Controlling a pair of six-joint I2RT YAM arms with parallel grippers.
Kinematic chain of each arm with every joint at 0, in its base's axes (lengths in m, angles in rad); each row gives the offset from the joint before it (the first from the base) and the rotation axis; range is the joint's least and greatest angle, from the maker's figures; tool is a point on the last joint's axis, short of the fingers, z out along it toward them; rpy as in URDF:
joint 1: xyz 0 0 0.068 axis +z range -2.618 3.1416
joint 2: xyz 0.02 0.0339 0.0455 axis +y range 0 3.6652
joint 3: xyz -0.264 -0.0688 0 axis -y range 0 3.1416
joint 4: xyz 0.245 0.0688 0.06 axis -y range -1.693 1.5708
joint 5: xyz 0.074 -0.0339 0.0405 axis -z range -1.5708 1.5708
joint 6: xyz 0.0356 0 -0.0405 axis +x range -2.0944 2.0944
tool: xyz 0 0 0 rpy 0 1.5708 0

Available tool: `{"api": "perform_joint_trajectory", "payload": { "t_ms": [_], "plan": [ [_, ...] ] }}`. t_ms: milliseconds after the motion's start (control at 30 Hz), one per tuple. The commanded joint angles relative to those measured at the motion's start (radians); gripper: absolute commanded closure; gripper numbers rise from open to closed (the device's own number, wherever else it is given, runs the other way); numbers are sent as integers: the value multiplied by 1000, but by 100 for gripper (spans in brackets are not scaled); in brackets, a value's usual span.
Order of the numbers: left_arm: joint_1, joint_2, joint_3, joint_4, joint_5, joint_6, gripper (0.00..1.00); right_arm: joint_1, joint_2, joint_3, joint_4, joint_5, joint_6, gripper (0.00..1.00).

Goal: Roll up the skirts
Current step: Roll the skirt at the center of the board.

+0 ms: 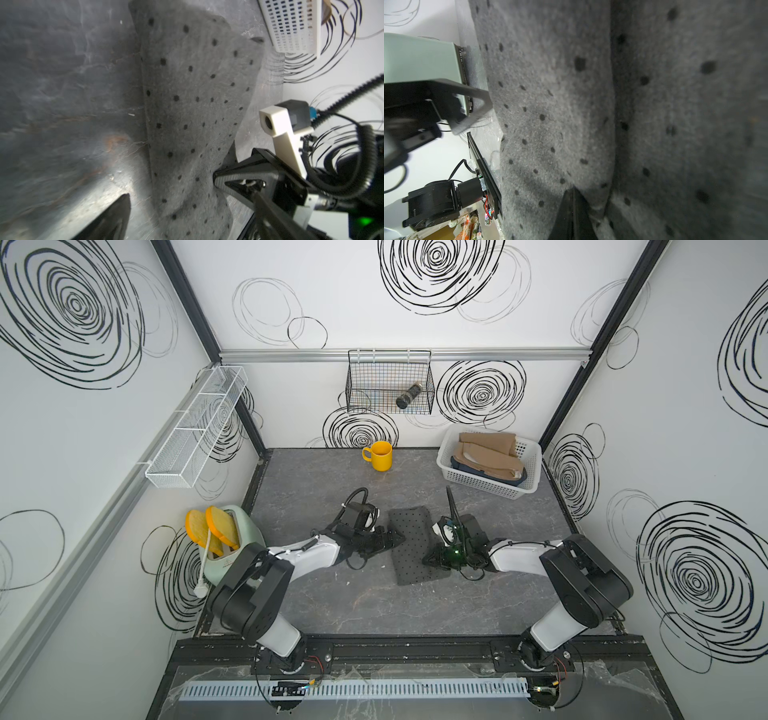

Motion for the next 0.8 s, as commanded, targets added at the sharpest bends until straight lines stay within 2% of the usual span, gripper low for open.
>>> {"api": "perform_joint_trajectory", "payload": {
  "t_ms": [0,100,233,367,500,600,767],
  "plan": [
    [-35,100,-28,105,-13,-52,23,-10,-17,36,-88,64,-39,94],
    [-53,117,-24,91,-77,-37,43,-19,-24,89,-128,79,-53,93],
    [-92,84,43,-72,-225,5,71,-25,11,173,-169,96,-69,93],
    [-120,100,133,-219,-304,40,92,-28,85,255,-201,110,-82,93],
    [-161,100,248,-393,-393,61,93,-29,163,280,-206,119,-94,94],
    [-193,88,354,-531,-436,54,89,-26,205,247,-161,111,-78,94],
    [-250,81,506,-610,-410,20,81,11,249,194,-58,70,-35,95]
  ]
}}
